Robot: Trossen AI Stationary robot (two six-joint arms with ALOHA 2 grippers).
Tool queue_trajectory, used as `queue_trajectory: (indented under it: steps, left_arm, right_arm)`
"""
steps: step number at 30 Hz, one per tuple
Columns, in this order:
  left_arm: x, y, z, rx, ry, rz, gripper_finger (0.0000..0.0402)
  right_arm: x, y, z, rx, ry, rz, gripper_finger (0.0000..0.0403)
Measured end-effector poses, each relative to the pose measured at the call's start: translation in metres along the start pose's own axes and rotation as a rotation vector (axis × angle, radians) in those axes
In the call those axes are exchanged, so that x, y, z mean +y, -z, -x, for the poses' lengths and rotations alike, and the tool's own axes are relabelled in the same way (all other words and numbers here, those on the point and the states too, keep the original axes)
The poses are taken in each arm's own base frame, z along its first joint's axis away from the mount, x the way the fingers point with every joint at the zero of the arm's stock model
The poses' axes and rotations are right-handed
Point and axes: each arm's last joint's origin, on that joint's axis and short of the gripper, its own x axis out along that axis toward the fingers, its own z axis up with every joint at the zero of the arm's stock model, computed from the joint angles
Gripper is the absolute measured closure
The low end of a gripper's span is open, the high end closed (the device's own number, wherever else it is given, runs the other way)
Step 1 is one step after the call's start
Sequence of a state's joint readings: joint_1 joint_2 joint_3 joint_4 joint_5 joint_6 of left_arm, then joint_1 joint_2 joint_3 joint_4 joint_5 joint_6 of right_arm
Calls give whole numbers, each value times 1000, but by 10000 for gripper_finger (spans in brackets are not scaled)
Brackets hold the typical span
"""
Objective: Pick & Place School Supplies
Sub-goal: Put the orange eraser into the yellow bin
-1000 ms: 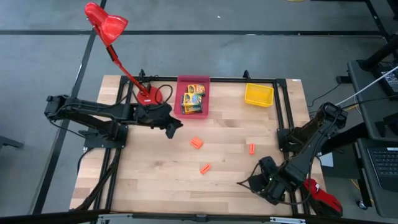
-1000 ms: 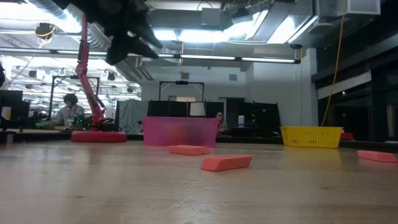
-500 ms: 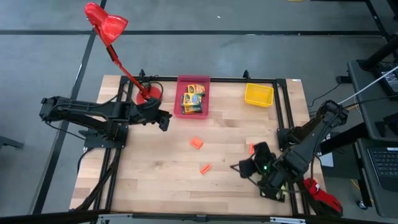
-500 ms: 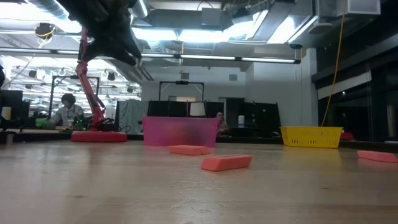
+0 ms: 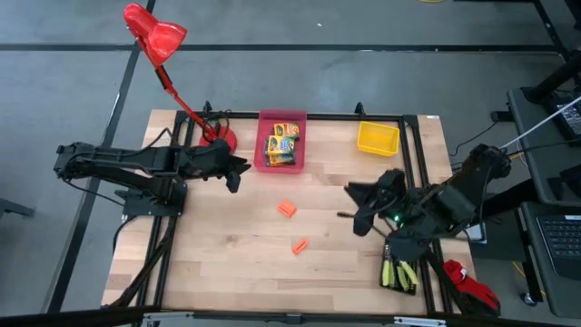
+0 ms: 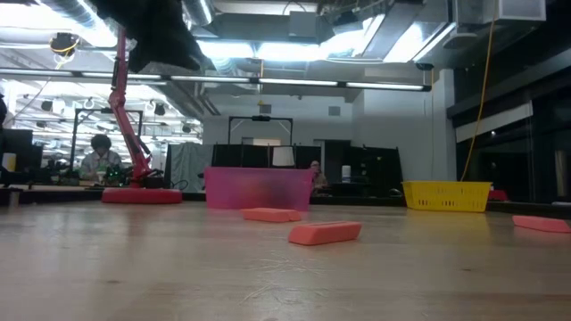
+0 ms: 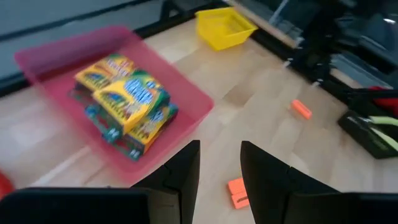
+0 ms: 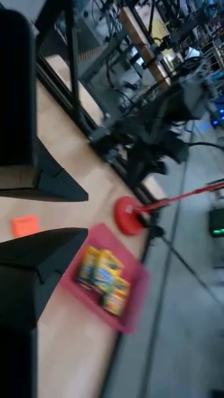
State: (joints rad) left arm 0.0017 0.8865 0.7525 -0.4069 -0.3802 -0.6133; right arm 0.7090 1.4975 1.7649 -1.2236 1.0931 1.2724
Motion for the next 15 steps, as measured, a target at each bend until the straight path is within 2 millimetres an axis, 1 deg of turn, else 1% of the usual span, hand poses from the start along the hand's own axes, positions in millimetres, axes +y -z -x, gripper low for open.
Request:
queue_trajectory:
  steps: [5,8,11,15]
  left_arm:
    - [0,-3,6,-26,34,-48,290]
    - [1,-4,8,-31,37,-61,290]
    - [1,-3,8,-23,33,-71,290]
    - [2,0,5,6,14,-104,290]
  right_arm:
    - [-2,-38,10,-82,3,80,323]
    - [-5,-58,16,-113,7,115,324]
    - [-11,-73,20,-132,24,131,324]
    - [-17,-85,20,-150,58,150,324]
